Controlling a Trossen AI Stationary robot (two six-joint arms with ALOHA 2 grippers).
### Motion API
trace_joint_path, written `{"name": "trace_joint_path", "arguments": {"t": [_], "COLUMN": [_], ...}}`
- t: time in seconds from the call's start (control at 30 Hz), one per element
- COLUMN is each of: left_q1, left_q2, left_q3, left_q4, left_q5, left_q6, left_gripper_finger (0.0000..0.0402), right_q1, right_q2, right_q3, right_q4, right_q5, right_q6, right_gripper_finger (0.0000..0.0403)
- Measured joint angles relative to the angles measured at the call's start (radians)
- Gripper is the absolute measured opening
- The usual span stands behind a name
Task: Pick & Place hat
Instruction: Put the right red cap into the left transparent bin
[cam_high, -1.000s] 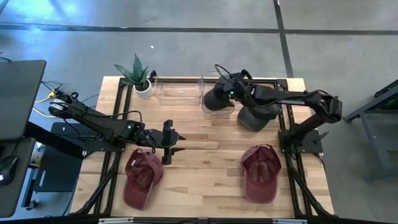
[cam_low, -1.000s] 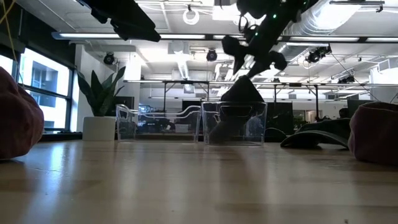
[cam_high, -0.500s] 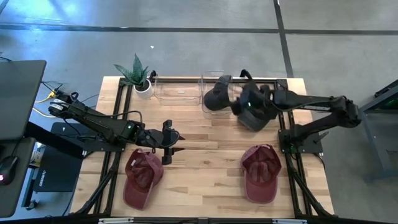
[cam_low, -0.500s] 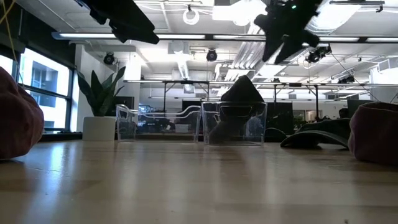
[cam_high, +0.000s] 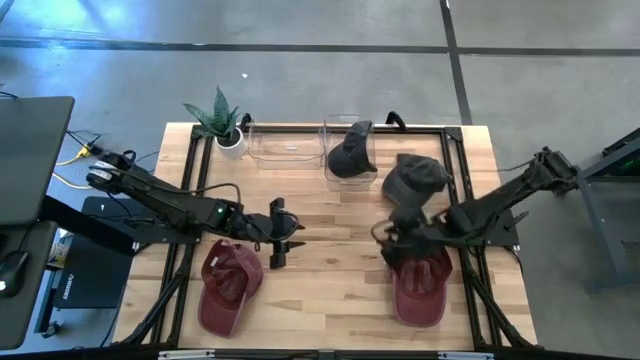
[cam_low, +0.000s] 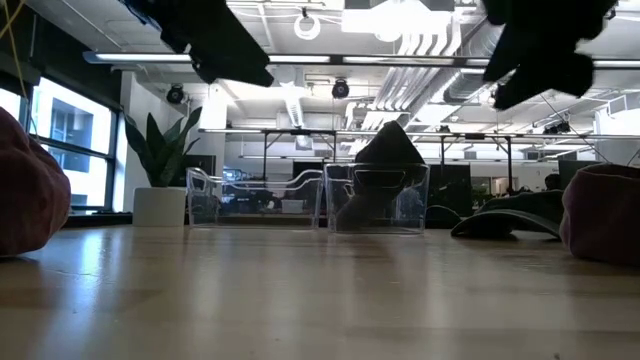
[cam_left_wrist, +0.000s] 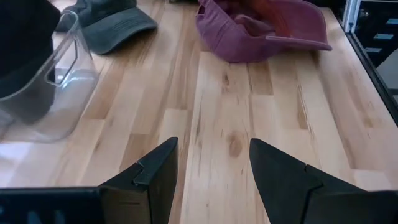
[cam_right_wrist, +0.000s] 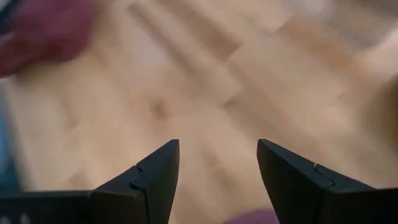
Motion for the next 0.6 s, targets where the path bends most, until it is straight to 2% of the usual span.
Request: {"name": "trace_joint_path", "arguments": {"t": [0.1, 0.23, 0.4, 0.5, 0.6], "left_q1": [0.0, 0.0, 0.0, 0.0, 0.0], "left_q2": [0.042, 0.064, 0.069, 0.069, 0.069], "left_q3": [0.0, 0.0, 0.0, 0.0, 0.0], "left_q4": [0.053, 0.082, 0.08, 0.079, 0.08], "left_q5": [0.02, 0.026, 0.044, 0.042, 0.041], "left_q6": [0.001, 0.0, 0.0, 0.002, 0.008], "left_gripper_finger": [0.0188, 0.0188, 0.0188, 0.0188, 0.0188], "right_q1": [0.093, 0.2, 0.32, 0.359, 0.367], "right_q2": [0.0, 0.01, 0.115, 0.198, 0.285], "right_q3": [0.012, 0.014, 0.014, 0.055, 0.139], "right_q4": [0.073, 0.239, 0.459, 0.452, 0.31], "right_q5": [0.002, -0.005, 0.019, -0.01, -0.117], "right_q6": [0.039, -0.003, 0.007, 0.116, 0.227], "right_gripper_finger": [0.021, 0.021, 0.0196, 0.0179, 0.0161]}}
